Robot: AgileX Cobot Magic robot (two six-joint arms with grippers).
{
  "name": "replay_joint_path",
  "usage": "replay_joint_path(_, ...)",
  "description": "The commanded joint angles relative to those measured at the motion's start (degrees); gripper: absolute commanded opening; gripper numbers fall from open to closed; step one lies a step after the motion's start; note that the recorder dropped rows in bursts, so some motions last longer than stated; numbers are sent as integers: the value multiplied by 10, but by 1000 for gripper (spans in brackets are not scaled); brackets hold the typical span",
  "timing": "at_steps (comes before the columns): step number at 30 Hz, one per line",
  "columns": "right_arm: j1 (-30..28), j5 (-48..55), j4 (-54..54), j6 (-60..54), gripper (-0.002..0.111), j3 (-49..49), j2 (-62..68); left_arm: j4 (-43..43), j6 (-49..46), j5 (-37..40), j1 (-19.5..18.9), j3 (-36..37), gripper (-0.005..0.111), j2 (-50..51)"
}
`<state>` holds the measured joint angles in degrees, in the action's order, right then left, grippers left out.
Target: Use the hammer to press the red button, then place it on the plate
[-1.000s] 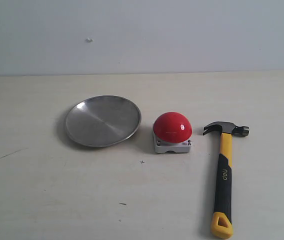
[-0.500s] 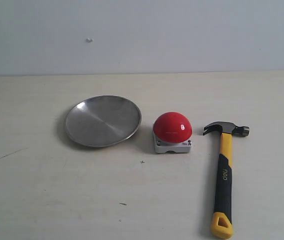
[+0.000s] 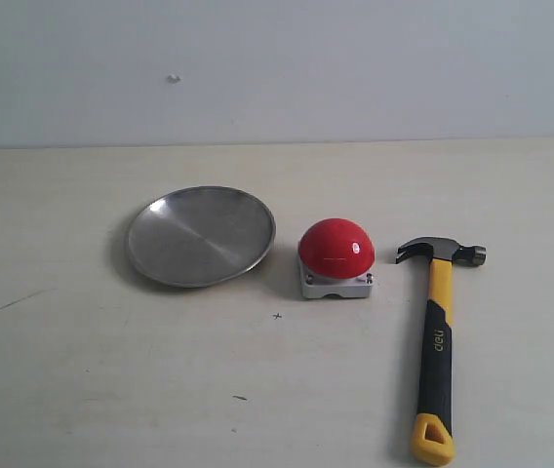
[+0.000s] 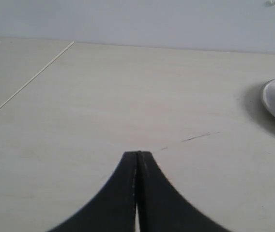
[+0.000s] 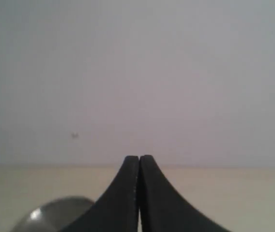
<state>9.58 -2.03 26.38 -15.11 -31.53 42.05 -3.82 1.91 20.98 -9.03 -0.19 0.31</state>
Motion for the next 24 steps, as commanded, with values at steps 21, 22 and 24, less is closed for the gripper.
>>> replay_joint_path(21,-63,441,-182,327,0,-197,467,1,0,-3,3,2,0,-3)
replay_joint_path(22,-63,433,-177,327,0,-197,474,1,0,-3,3,2,0,-3)
replay_joint_path(24,-63,406,-178,327,0,-198,489,1,0,-3,3,2,0,-3)
